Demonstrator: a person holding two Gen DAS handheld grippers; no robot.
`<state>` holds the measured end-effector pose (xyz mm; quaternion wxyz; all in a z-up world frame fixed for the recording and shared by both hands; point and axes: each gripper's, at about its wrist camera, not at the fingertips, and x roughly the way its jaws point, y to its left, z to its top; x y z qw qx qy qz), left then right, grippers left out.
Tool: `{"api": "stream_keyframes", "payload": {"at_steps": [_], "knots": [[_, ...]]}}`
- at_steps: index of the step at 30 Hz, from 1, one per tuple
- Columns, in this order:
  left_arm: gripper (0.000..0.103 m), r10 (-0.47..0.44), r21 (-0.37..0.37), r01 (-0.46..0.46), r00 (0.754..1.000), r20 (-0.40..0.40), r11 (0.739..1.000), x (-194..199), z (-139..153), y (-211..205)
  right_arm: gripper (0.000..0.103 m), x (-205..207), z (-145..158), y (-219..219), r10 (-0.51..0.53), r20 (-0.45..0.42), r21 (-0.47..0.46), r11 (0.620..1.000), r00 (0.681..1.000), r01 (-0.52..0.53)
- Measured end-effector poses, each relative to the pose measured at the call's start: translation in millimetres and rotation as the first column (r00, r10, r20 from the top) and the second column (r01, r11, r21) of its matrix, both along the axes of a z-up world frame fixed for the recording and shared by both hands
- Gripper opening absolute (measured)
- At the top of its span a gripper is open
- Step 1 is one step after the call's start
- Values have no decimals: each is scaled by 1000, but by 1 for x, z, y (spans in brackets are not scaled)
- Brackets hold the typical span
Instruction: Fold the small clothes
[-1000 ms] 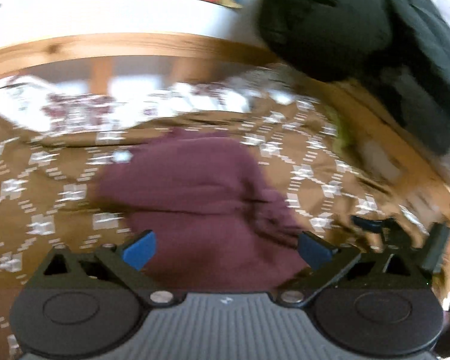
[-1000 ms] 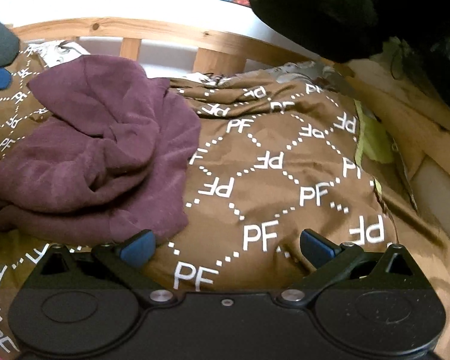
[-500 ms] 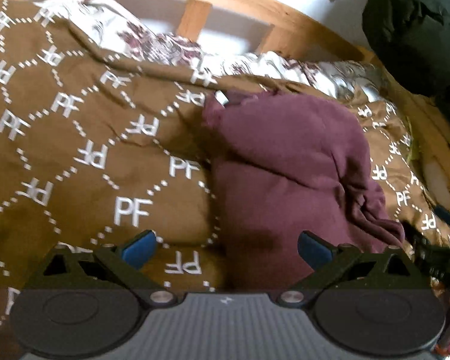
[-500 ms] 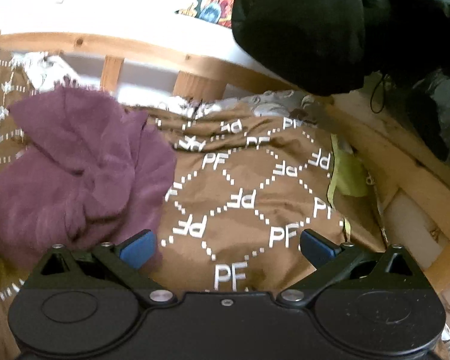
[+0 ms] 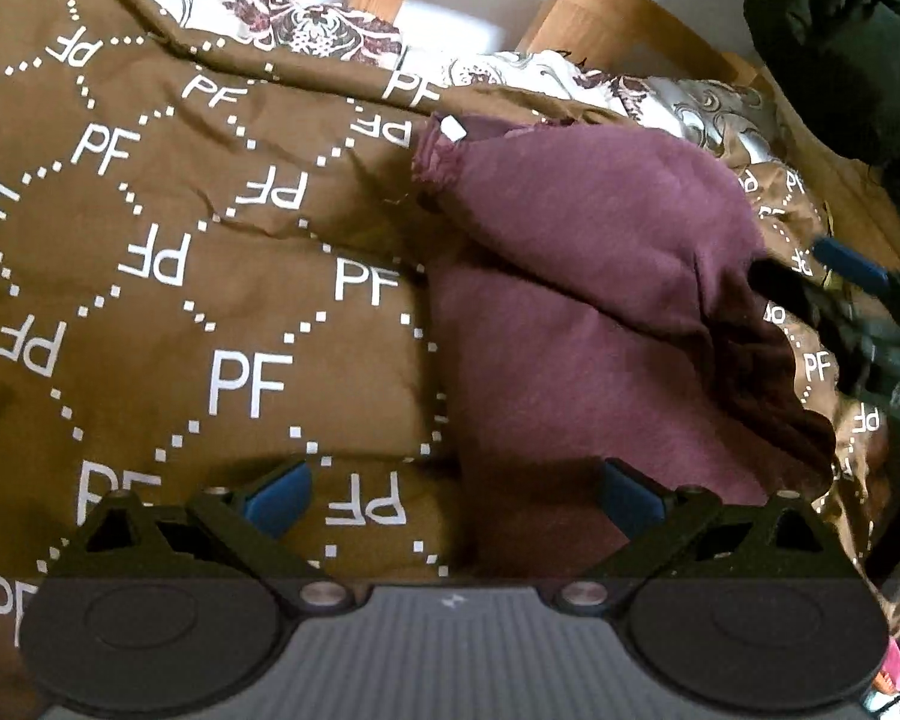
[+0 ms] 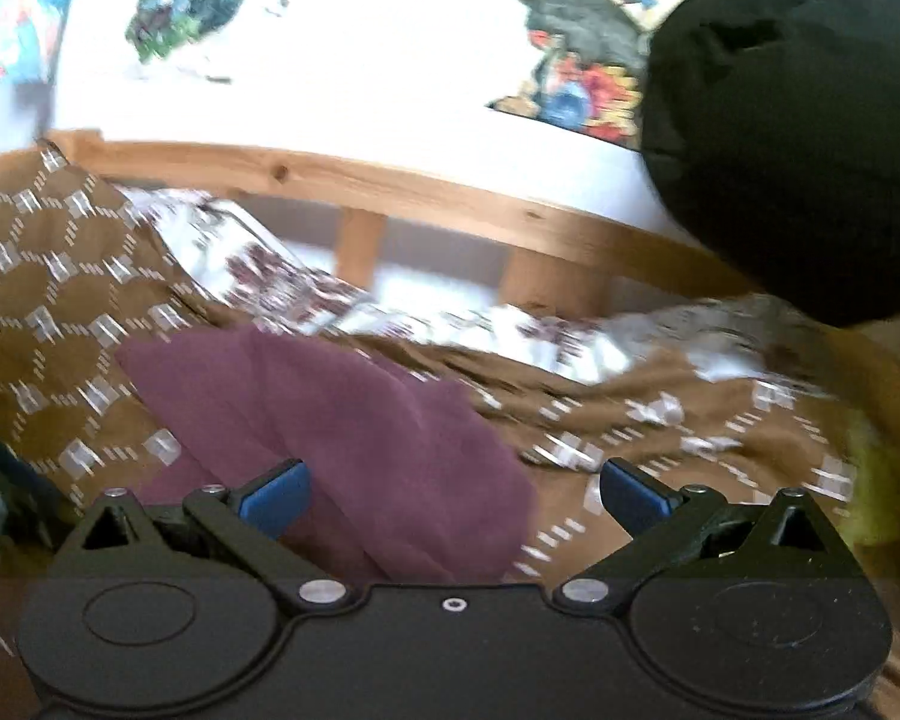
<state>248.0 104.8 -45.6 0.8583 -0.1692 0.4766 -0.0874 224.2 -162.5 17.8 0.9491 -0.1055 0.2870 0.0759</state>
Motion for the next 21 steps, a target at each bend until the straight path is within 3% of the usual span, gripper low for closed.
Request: {"api": "stream_keyframes", "payload": {"at_steps": [3,6,9,17,21], "knots": [[102,-3,-10,3,1000,-3,1000,0,-3,2,102,19,1,13,49,-18,72,996,999,-47],[102,-8,-18,8,1000,-5,1000,1,-5,3,96,30,-2,26,86,-19,75,994,996,-84],[102,-7,-23,7,1000,-9,1000,1,-7,3,81,35,-7,37,116,-29,79,990,993,-113],[102,-11,-44,10,1000,-20,999,4,-10,5,22,32,-10,28,59,-4,99,993,998,-59],[102,-15,-46,14,1000,-19,999,4,-11,5,21,30,-7,13,-10,6,150,989,1000,9]]}}
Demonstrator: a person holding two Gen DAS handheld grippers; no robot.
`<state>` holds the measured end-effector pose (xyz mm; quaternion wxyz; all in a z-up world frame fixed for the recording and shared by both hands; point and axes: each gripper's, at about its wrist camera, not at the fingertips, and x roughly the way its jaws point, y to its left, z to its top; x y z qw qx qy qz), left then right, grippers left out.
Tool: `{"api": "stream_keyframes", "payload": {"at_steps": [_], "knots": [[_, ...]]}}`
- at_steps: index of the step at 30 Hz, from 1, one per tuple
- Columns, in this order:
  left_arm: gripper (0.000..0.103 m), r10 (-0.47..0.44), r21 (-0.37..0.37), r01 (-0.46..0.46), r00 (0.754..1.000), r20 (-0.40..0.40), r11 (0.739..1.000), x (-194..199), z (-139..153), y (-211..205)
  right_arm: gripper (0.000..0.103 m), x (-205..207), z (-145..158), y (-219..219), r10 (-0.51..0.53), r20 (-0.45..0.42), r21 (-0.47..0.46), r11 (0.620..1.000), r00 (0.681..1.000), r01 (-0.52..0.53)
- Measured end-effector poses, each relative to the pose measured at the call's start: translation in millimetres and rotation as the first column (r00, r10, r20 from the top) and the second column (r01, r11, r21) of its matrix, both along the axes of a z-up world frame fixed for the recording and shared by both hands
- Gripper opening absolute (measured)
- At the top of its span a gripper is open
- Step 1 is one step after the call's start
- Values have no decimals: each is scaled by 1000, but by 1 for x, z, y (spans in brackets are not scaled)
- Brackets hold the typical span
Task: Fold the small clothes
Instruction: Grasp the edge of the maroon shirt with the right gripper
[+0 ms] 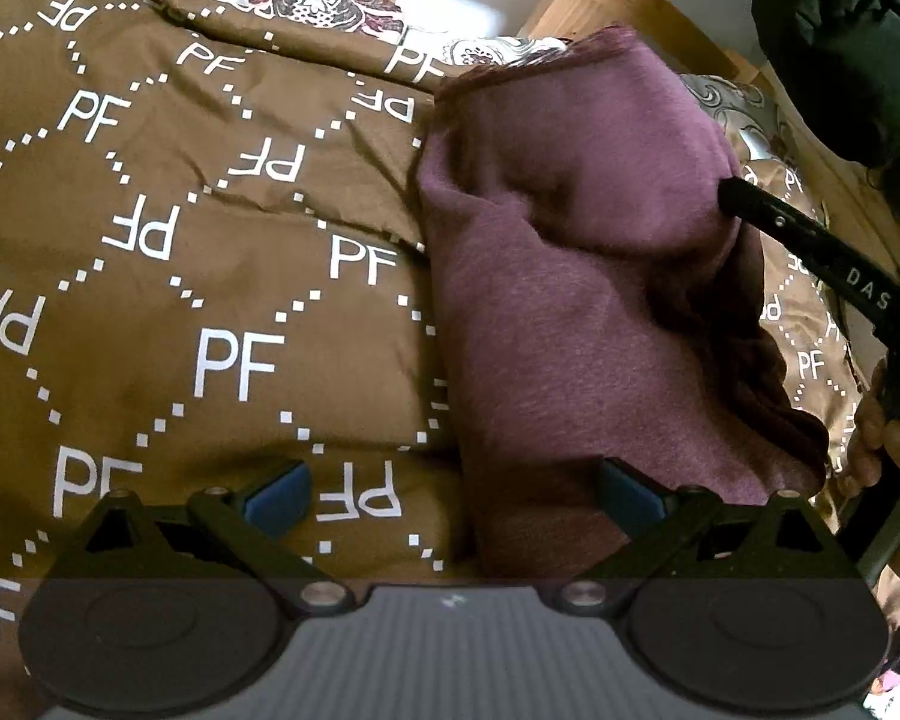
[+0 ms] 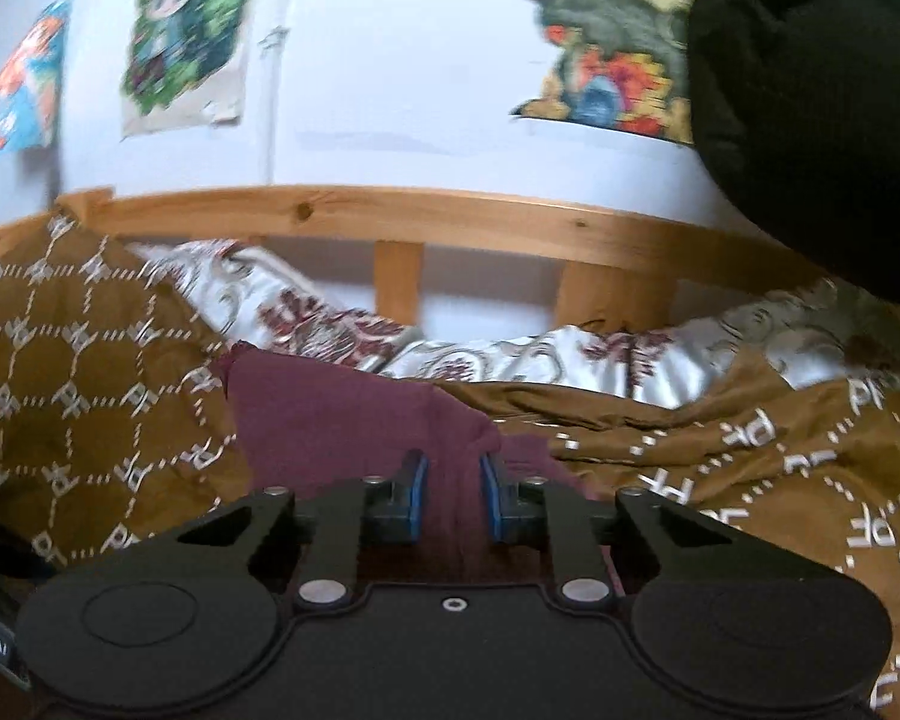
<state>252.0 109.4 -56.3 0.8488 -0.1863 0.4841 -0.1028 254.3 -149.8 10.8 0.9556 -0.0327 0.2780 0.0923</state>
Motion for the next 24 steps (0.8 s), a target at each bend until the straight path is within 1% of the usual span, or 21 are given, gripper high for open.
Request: {"api": "stream_keyframes", "payload": {"at_steps": [2,4,5,6,8,10,13,15,16,17,18,19,21,22,23,24], "knots": [[102,-2,0,2,1000,1,1000,0,0,0,20,0,-1,-11,-49,-11,43,998,999,49],[102,-1,1,1,1000,1,1000,0,0,0,19,1,-5,-23,-99,-41,97,990,994,103],[102,2,4,-2,1000,2,1000,-1,0,0,12,1,-8,-30,-129,-60,126,983,990,136],[102,-1,4,1,1000,3,1000,-1,0,0,11,2,-11,-35,-162,-79,138,976,984,172],[102,-1,3,1,1000,3,1000,-1,0,0,11,2,-18,-50,-226,-110,163,957,968,242],[102,-3,5,3,1000,4,1000,0,0,0,11,1,-25,-61,-255,-137,185,943,957,277],[102,-4,6,4,1000,6,1000,0,-1,-1,17,-5,-29,-66,-248,-154,200,940,956,276],[102,-4,8,4,1000,7,1000,0,-2,-1,21,-9,-28,-62,-226,-144,184,951,963,250],[102,-4,10,4,1000,8,1000,-1,-2,-2,25,-10,-27,-60,-216,-142,181,954,966,240],[102,-4,11,4,1000,9,1000,-1,-2,-2,35,-12,-27,-60,-202,-144,188,956,969,227],[102,-5,14,5,1000,10,1000,-1,-2,-3,38,-13,-27,-59,-184,-151,202,956,971,213],[102,-6,15,6,1000,12,1000,-1,-2,-3,38,-13,-26,-58,-176,-155,208,956,972,206],[102,-8,14,8,1000,12,1000,-1,-2,-2,37,-13,-26,-55,-170,-156,195,960,973,199],[102,-11,13,11,1000,12,1000,-1,-2,-2,30,-13,-27,-54,-176,-158,186,961,972,204],[102,-13,12,13,1000,12,1000,0,-2,-1,20,-12,-28,-55,-185,-164,179,960,969,213],[102,-14,10,14,1000,11,1000,0,-2,-1,17,-12,-29,-56,-199,-173,174,958,965,229]]}}
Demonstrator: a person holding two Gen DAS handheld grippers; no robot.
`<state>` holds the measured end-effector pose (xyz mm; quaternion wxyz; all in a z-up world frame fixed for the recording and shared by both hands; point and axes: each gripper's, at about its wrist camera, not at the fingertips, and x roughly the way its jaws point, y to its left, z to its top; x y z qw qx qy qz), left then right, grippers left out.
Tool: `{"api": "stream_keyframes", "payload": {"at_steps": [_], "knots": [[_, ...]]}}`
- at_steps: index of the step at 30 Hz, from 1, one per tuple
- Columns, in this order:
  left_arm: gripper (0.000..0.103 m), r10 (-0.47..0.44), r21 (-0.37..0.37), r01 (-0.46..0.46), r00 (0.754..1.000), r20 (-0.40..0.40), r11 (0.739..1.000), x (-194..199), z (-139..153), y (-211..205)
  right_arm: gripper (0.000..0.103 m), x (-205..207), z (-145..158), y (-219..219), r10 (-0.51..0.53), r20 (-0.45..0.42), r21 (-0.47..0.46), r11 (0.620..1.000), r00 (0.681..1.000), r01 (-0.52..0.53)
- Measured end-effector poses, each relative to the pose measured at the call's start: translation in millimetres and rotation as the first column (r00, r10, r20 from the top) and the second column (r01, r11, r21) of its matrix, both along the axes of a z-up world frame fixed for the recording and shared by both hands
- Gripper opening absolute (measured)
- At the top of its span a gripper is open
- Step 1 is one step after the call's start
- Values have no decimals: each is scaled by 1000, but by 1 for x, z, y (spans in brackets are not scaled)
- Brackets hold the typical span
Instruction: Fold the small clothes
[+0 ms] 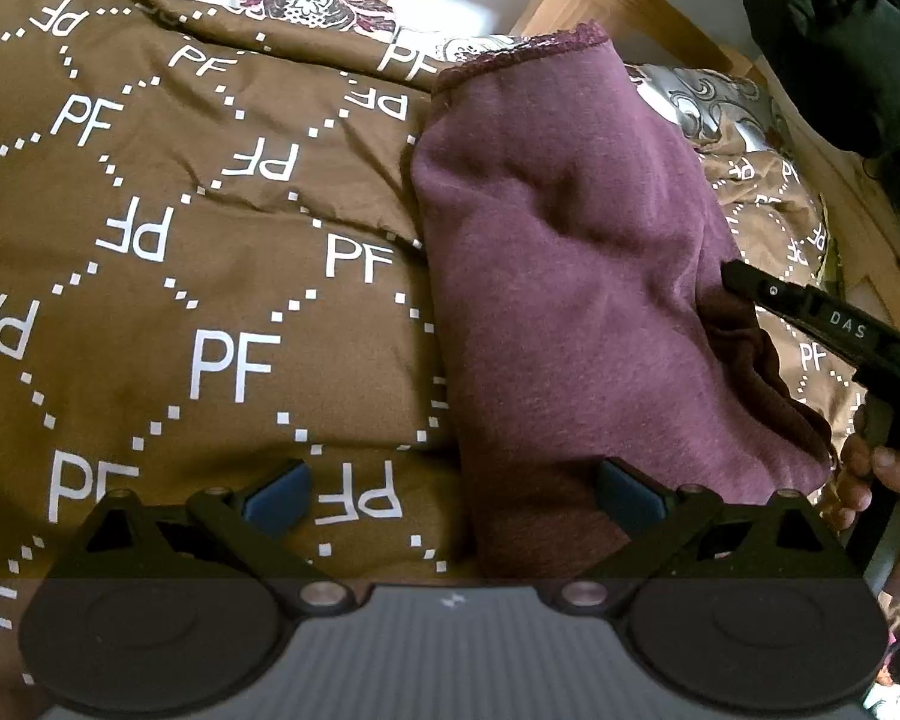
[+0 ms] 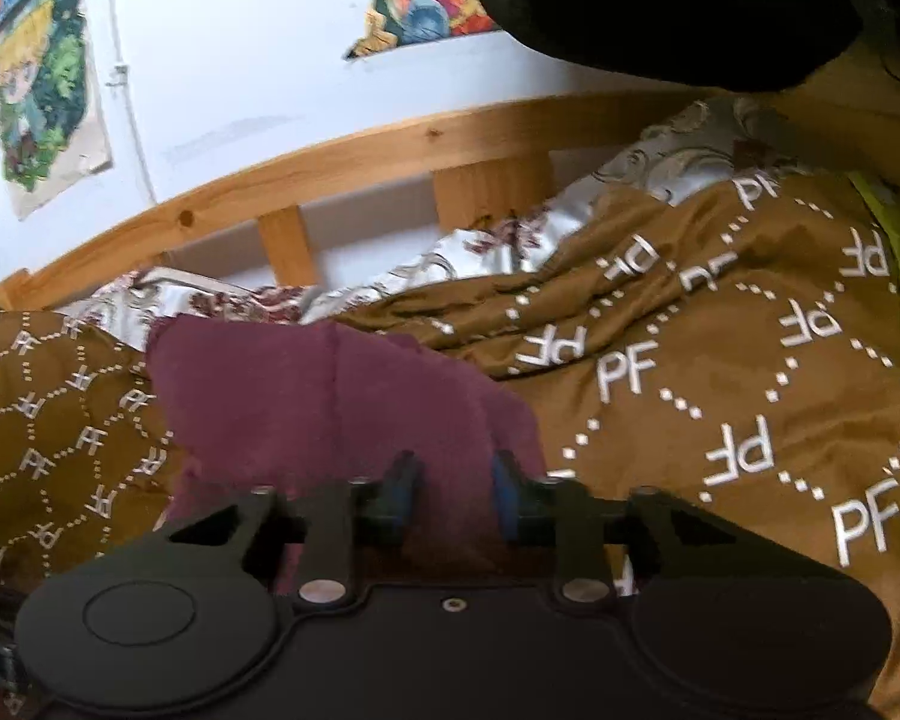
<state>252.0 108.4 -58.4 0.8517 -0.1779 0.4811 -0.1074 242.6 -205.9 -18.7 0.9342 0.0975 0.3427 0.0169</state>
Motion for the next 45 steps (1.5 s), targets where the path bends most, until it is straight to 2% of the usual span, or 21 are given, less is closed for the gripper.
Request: {"api": "stream_keyframes", "payload": {"at_steps": [2,8,12,13,14,16,18,20,23,26,27,28,29,30,33,39,45], "knots": [[102,0,-3,0,1000,0,1000,0,0,0,9,-2,-1,-5,-23,-5,10,1000,1000,23],[102,5,-12,-5,1000,6,1000,-1,0,1,0,-11,-7,-20,-91,-25,10,996,996,91],[102,4,-7,-4,1000,11,1000,-1,0,0,0,-17,-17,-26,-110,-64,32,993,992,112],[102,3,-4,-3,1000,12,1000,-1,-1,-1,2,-19,-18,-29,-110,-69,57,992,992,114],[102,3,-3,-3,1000,13,1000,-1,0,-1,10,-20,-18,-31,-113,-70,90,989,991,119],[102,2,2,-2,1000,17,1000,-1,0,-2,18,-21,-14,-35,-126,-63,121,984,990,133],[102,2,4,-2,1000,20,1000,-1,0,-2,24,-19,-9,-35,-131,-51,110,985,990,136],[102,2,2,-2,1000,22,1000,-1,-1,-2,35,-19,-4,-35,-140,-35,95,985,990,143],[103,3,0,-3,1000,21,1000,-1,-2,-2,45,-18,-2,-36,-135,-28,127,982,990,138],[103,3,-1,-3,1000,21,1000,-1,-2,-2,47,-16,-7,-32,-103,-53,130,985,993,109],[103,3,-2,-3,1000,21,1000,-1,-2,-2,46,-14,-9,-29,-89,-70,123,988,994,97],[103,2,-3,-2,1000,21,1000,-1,-2,-2,39,-14,-11,-26,-72,-78,113,990,994,81],[103,1,-3,-1,1000,21,1000,-1,-2,-2,22,-14,-12,-22,-55,-80,97,993,995,62],[103,1,-2,-1,1000,22,1000,-1,-2,-2,15,-16,-12,-18,-38,-76,77,996,996,44],[103,-1,-1,1,1000,26,1000,-1,-3,-1,8,-19,-7,-5,0,-51,-25,1000,999,-1],[103,-7,10,6,999,34,1000,-2,-4,-3,5,-27,-4,-11,-6,-35,-28,1000,999,5],[103,-16,17,16,999,39,1000,-2,-5,-4,4,-36,-11,-16,-20,-66,-49,999,998,17]]}}
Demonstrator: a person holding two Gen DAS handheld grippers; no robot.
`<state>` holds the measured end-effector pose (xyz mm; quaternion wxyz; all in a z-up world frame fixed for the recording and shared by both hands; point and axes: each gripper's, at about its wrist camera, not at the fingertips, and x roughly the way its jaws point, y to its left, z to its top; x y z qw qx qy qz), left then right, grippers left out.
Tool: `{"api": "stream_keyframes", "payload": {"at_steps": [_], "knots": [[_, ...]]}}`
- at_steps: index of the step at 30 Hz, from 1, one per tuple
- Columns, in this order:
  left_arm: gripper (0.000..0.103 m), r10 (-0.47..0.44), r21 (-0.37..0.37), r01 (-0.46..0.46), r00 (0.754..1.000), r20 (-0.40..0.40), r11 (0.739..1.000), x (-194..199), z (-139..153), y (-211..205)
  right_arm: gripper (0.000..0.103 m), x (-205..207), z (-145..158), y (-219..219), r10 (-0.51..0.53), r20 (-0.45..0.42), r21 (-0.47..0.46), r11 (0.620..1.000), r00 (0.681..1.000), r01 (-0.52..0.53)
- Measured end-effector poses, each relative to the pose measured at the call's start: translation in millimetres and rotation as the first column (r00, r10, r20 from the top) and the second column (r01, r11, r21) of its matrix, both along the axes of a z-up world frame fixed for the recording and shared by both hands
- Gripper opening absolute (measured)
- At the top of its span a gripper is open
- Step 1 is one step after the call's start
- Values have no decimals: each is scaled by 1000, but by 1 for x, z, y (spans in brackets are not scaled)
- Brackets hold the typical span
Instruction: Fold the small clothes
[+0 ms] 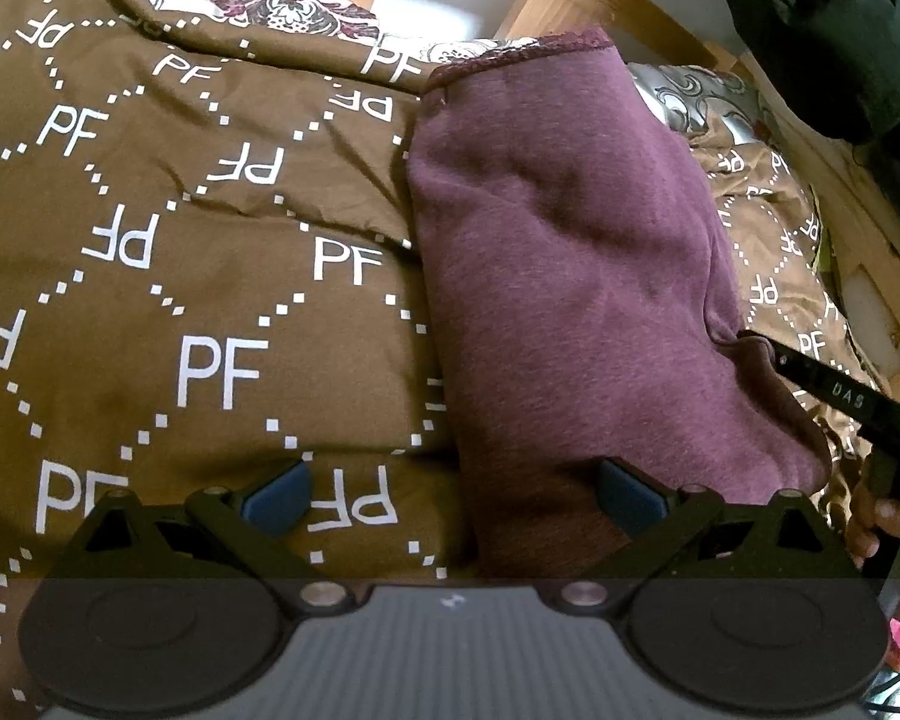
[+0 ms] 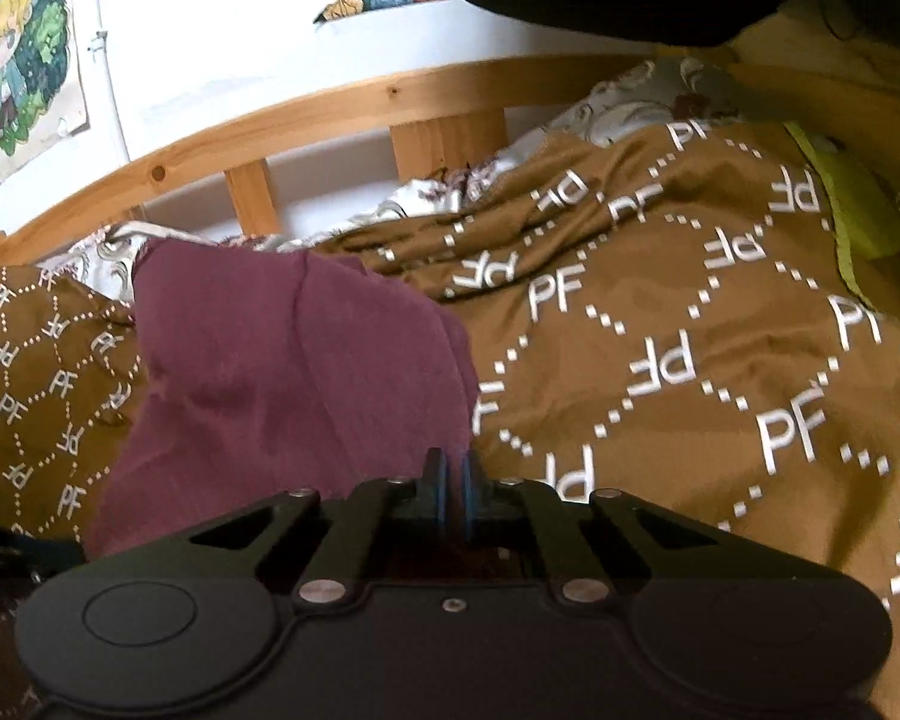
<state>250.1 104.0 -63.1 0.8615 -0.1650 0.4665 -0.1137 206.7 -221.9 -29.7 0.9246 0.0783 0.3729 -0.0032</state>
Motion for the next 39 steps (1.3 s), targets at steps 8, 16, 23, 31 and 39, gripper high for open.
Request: {"api": "stream_keyframes", "payload": {"at_steps": [8,16,23,31,39], "knots": [[103,-4,3,4,1000,-8,1000,1,1,0,4,-4,-2,-4,-19,-12,19,1000,1000,19],[103,-5,3,5,1000,-13,1000,2,1,0,4,-2,-2,-2,-24,-15,4,1000,1000,24],[103,-7,5,7,1000,-12,1000,2,-1,1,4,-2,-3,-1,-13,-12,-12,1000,1000,13],[103,-2,1,2,1000,-13,1000,3,-1,0,6,-3,-10,2,16,-47,-44,999,999,-18],[102,63,-130,-60,998,15,990,1,2,17,72,14,4,-24,0,15,175,985,1000,-2]]}}
